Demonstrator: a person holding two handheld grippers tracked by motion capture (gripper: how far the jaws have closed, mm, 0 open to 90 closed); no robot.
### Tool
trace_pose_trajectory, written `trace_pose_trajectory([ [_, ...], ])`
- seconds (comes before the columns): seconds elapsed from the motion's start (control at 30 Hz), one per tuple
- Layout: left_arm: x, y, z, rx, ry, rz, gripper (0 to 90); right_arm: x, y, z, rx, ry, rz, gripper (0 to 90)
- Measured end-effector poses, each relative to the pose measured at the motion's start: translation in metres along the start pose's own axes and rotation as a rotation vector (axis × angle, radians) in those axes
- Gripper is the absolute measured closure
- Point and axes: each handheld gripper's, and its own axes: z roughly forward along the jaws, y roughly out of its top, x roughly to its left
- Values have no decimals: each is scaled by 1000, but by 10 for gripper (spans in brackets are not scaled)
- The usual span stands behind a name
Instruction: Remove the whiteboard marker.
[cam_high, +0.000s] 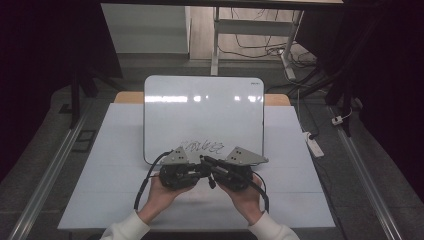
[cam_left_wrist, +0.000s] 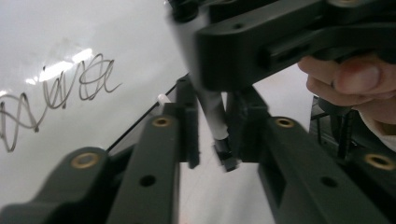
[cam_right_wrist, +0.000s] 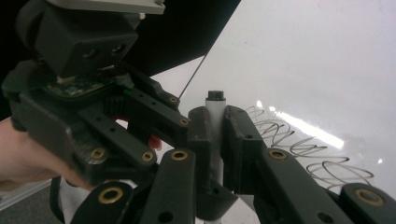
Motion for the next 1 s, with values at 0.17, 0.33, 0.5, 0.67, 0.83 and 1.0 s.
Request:
trace_pose_trajectory([
  [0.17,4,-2,-3,20,-7,18,809,-12,1,-5,-6,98,9,646],
  [0.33,3,-4,-8,45,-38,56,811,-33,-3,-17,22,182,-38,511],
  [0.5,1,-3,-12,53,-147,75,810,-58,-15,-23,131,364,-118,478],
  [0.67,-7,0,-12,56,-263,104,810,-57,-26,-15,204,568,-176,503],
  [0.83,-13,2,-11,56,-339,132,810,-45,-31,-4,277,674,-216,553],
  [1.0,-14,3,-10,55,-381,143,810,-39,-32,1,297,733,-227,631],
])
